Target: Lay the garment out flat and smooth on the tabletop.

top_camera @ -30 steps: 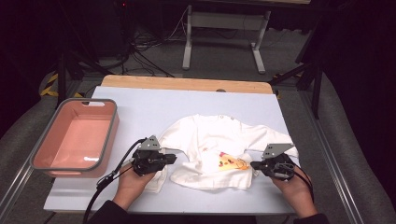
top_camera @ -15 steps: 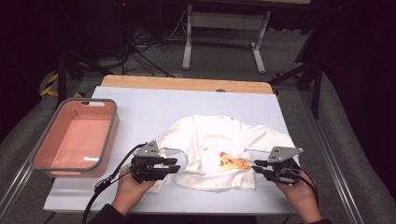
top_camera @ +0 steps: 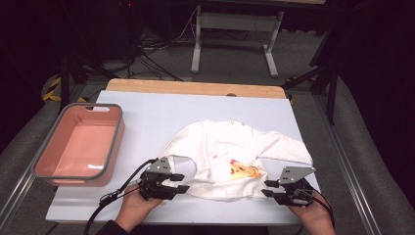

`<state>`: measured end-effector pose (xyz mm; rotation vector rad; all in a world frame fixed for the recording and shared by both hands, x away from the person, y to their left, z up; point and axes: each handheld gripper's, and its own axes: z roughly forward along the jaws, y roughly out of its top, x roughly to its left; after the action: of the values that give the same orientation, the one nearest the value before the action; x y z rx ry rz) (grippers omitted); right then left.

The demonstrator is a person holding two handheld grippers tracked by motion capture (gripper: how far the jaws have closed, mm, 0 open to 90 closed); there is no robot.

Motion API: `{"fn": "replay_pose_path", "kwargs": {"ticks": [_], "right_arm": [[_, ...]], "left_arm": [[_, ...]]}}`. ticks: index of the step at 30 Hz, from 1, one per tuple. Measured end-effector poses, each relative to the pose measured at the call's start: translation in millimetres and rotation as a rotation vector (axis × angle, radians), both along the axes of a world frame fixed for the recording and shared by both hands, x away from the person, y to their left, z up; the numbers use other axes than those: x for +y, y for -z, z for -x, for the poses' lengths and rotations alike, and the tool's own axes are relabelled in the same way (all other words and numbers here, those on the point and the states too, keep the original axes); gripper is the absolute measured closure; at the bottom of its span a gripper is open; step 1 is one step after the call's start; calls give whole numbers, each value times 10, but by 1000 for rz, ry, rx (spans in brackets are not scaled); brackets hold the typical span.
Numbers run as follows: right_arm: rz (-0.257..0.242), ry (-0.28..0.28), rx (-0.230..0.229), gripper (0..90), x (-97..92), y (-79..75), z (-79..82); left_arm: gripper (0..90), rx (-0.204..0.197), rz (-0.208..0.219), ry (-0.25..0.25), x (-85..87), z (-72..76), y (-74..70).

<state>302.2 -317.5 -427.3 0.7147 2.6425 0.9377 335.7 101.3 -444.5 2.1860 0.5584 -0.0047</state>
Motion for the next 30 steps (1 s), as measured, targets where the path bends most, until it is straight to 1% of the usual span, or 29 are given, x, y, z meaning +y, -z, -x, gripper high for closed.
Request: {"fn": "replay_pose_path", "kwargs": {"ticks": [2,4,7,8,9,10,12,15,17,20,24,28,30], "right_arm": [[-1,-2,15,635,-3,41,0],[-1,-6,26,631,-2,78,-1],[7,-15,48,631,9,131,-11],[16,-18,52,634,17,149,-17],[25,-20,50,648,24,164,-19],[26,-23,45,661,18,164,-23],[19,-15,65,745,-2,156,-36],[29,-18,57,824,-10,148,-30],[38,-19,63,834,-12,119,-15],[28,-23,61,835,-25,46,30],[35,-39,60,835,-55,-96,154],[46,-51,73,835,-89,-141,255],[48,-57,83,835,-102,-142,296]], "left_arm": [[553,15,-18,-1,-26,-36,46],[589,28,-36,-2,-53,-71,84],[740,46,-50,-2,-81,-105,127],[782,52,-63,-1,-89,-112,135],[836,52,-67,0,-93,-115,138],[853,55,-70,1,-94,-113,133],[866,65,-65,8,-85,-103,115],[868,72,-33,27,-60,-65,66],[868,70,-27,36,-45,-25,29],[867,68,-15,54,-21,45,-27],[865,75,3,76,-2,114,-68],[863,90,5,92,36,200,-76],[861,97,16,97,52,229,-73]]}}
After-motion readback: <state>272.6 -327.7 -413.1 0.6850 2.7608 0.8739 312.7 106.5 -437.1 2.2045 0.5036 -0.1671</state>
